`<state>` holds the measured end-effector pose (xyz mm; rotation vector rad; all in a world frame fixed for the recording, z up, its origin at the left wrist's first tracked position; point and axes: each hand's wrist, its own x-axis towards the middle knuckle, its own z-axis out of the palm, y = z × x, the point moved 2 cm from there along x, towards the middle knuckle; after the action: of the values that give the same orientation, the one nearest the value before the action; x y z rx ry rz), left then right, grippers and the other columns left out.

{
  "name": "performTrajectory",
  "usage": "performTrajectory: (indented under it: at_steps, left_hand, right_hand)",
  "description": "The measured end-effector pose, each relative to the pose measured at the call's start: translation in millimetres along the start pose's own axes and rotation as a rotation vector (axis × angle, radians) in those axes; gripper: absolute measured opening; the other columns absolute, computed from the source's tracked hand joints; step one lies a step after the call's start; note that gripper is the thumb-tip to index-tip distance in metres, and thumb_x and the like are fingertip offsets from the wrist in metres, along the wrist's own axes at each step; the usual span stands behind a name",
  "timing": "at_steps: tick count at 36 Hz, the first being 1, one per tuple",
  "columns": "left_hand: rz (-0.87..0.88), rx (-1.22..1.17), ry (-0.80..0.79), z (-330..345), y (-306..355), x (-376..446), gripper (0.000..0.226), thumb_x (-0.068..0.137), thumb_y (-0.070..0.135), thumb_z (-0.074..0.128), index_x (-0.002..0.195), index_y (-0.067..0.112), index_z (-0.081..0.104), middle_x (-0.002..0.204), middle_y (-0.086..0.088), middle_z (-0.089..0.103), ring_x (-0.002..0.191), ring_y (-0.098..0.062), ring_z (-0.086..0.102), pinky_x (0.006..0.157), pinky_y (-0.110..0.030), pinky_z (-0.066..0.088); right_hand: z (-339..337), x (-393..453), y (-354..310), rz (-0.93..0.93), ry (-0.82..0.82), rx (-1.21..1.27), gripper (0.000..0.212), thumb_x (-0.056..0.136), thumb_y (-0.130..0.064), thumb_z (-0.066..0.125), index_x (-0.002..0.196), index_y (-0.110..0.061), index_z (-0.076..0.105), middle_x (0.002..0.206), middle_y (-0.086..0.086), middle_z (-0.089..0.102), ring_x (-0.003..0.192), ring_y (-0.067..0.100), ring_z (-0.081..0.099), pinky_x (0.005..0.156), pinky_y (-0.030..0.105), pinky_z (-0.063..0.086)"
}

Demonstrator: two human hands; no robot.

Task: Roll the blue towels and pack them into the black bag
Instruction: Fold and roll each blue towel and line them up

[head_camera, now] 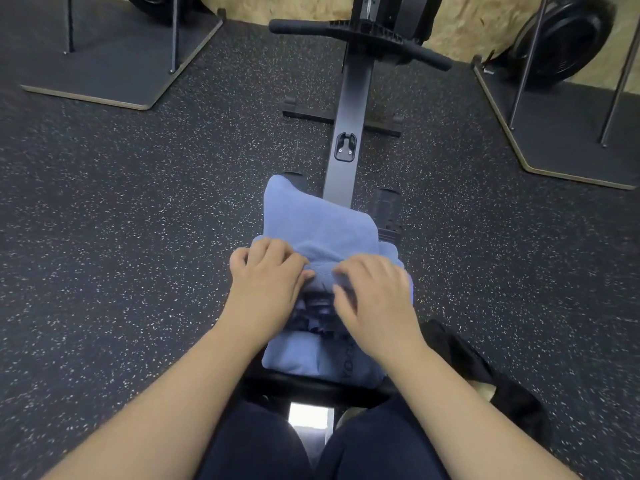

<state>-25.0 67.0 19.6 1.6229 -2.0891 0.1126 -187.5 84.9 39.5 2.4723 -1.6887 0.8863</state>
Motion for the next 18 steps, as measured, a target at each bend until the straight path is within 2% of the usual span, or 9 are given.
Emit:
performTrajectory:
  at_steps: [3, 5, 8, 11, 14, 18]
  left_hand:
    - [-0.012, 0.026, 0.016, 2, 1, 4, 0.038, 0.091, 0.038, 0.035, 0.077, 0.019, 0.065, 0.091, -0.002, 0.058, 0.096, -0.022, 0.04, 0.081, -0.038, 0.022]
    - [-0.02, 0.036, 0.027, 3, 1, 6, 0.038, 0.091, 0.038, 0.036, 0.075, 0.019, 0.065, 0.09, -0.002, 0.058, 0.096, -0.022, 0.039, 0.082, -0.038, 0.022]
    - [-0.04, 0.036, 0.046, 4, 0, 7, 0.039, 0.091, 0.038, 0.036, 0.074, 0.019, 0.066, 0.089, -0.002, 0.058, 0.097, -0.023, 0.039, 0.082, -0.039, 0.022]
    - [-0.063, 0.008, 0.047, 3, 0, 8, 0.039, 0.092, 0.04, 0.036, 0.079, 0.018, 0.065, 0.092, -0.003, 0.058, 0.097, -0.023, 0.039, 0.082, -0.039, 0.023]
    - [-0.057, -0.067, 0.084, -2, 1, 8, 0.028, 0.088, 0.036, 0.041, 0.086, 0.016, 0.061, 0.095, -0.005, 0.057, 0.095, -0.023, 0.04, 0.081, -0.039, 0.025]
    - [0.028, -0.067, 0.097, -5, 4, 3, 0.014, 0.086, 0.024, 0.048, 0.085, 0.018, 0.061, 0.096, -0.004, 0.057, 0.093, -0.023, 0.041, 0.079, -0.038, 0.024]
  right_hand:
    - [9, -2, 5, 0.005, -0.04, -0.047, 0.031, 0.08, -0.037, 0.05, 0.101, -0.019, 0.062, 0.102, -0.003, 0.062, 0.095, 0.015, 0.043, 0.078, 0.032, 0.029]
    - [13, -2, 7, -0.012, -0.049, -0.074, 0.029, 0.078, -0.034, 0.054, 0.104, -0.02, 0.057, 0.103, -0.004, 0.061, 0.095, 0.015, 0.043, 0.077, 0.032, 0.027]
    - [20, 0, 10, -0.012, -0.069, -0.066, 0.027, 0.081, -0.029, 0.045, 0.106, -0.024, 0.051, 0.103, -0.006, 0.061, 0.097, 0.014, 0.045, 0.08, 0.03, 0.026]
    - [23, 4, 11, 0.03, -0.095, -0.056, 0.027, 0.085, -0.026, 0.039, 0.107, -0.023, 0.055, 0.101, -0.007, 0.062, 0.097, 0.015, 0.051, 0.084, 0.029, 0.024]
    - [23, 7, 11, 0.054, -0.101, -0.052, 0.027, 0.087, -0.022, 0.038, 0.106, -0.022, 0.058, 0.099, -0.007, 0.062, 0.096, 0.018, 0.054, 0.086, 0.031, 0.023]
    - [27, 12, 11, 0.075, -0.073, -0.109, 0.025, 0.085, -0.014, 0.043, 0.103, -0.019, 0.06, 0.092, -0.004, 0.062, 0.093, 0.023, 0.056, 0.089, 0.038, 0.025]
